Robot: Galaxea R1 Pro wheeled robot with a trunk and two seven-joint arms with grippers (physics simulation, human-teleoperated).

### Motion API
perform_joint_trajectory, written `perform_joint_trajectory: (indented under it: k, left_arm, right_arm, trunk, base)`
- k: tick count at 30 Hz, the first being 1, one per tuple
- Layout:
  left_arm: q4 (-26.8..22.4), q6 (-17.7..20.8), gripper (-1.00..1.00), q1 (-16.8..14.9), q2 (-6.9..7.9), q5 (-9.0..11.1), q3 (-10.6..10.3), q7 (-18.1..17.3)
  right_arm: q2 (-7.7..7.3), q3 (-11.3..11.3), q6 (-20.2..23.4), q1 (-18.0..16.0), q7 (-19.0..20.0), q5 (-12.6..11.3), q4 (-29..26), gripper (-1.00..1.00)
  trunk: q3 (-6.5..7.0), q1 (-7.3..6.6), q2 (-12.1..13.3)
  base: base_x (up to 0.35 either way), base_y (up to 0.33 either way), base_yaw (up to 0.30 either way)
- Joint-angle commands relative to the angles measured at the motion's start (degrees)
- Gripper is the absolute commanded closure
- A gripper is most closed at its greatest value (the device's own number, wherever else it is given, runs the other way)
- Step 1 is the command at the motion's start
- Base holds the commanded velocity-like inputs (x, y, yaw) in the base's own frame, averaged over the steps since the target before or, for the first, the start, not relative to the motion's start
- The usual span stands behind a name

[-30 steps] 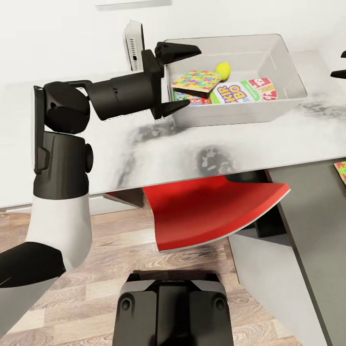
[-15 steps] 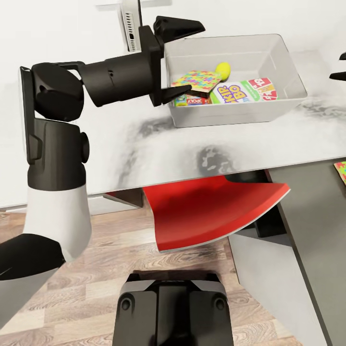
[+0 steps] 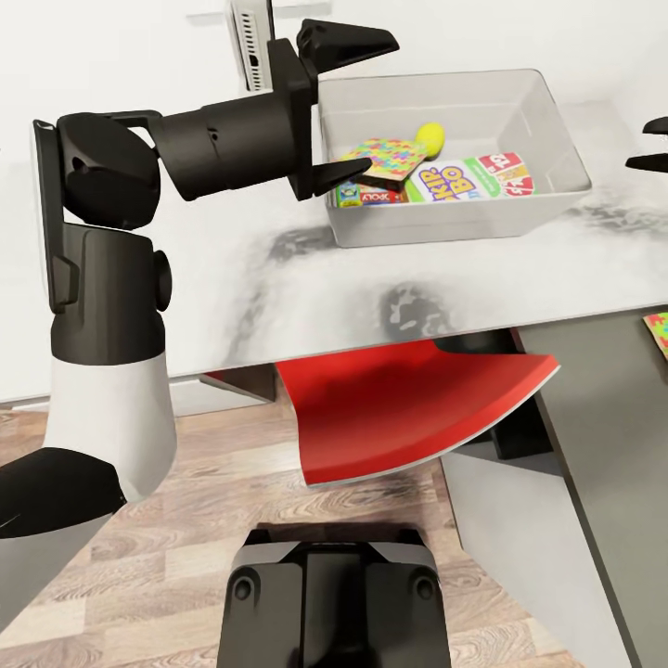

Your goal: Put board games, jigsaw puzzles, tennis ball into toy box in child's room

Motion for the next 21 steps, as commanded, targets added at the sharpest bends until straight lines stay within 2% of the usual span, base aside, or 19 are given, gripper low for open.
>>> perform_joint_trajectory:
  k: [1,21]
  left_arm:
    - [0.01,0.03,-1.00,-0.06,-0.05,0.51,0.07,0.59]
    - [0.03,0.02,-1.00,-0.09,-0.06,0.44,-0.90,0.39]
  right_arm:
    - [-0.08,0.29,0.18,-0.15,0.22,-0.10,0.06,-1.00]
    - [-0.18,0.09,0.18,0.15,0.22,-0.10,0.07,-1.00]
  trunk:
    - [-0.02,0.04,-0.09]
    - [1.61,0.04,-0.09]
  base:
    - [0.000,0.000,0.000]
    - [0.000,0.003,0.000]
